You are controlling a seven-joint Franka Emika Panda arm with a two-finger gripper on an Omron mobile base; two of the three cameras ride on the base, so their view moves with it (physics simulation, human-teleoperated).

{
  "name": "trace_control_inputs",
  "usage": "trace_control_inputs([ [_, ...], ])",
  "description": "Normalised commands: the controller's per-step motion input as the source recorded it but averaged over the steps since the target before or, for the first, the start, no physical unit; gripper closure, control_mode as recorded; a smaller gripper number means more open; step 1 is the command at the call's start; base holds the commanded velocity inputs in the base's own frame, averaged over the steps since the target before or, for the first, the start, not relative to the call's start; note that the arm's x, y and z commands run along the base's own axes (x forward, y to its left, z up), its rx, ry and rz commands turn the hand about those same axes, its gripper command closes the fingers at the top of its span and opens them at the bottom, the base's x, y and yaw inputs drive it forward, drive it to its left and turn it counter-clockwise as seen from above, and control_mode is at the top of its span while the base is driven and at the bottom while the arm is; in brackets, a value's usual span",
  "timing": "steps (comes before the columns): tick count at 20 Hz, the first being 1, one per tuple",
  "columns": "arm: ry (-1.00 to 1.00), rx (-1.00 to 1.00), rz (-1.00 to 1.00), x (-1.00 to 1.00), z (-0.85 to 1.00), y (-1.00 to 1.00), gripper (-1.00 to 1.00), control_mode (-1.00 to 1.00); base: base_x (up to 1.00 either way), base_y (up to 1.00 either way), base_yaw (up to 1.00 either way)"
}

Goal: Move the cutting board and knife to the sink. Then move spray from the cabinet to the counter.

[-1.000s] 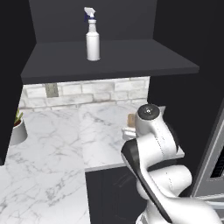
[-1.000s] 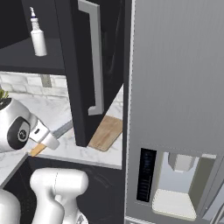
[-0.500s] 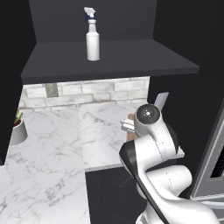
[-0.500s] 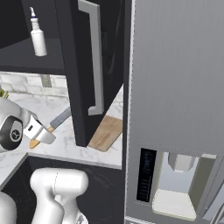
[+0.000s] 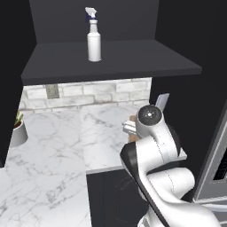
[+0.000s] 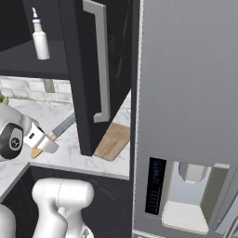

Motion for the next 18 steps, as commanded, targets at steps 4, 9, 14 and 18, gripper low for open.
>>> trace_control_inputs([
  [4, 0.00, 0.00, 0.00, 0.00, 0.00, 0.00, 1.00, 1.00, -0.51, -0.24, -0.33],
  [9, 0.00, 0.00, 0.00, 0.00, 0.00, 0.00, 1.00, 1.00, -0.42, -0.48, -0.55],
  [14, 0.00, 0.00, 0.00, 0.00, 0.00, 0.00, 1.00, 1.00, -0.51, -0.28, -0.28],
  [18, 0.00, 0.00, 0.00, 0.00, 0.00, 0.00, 1.00, 1.00, -0.73, -0.07, 0.22],
])
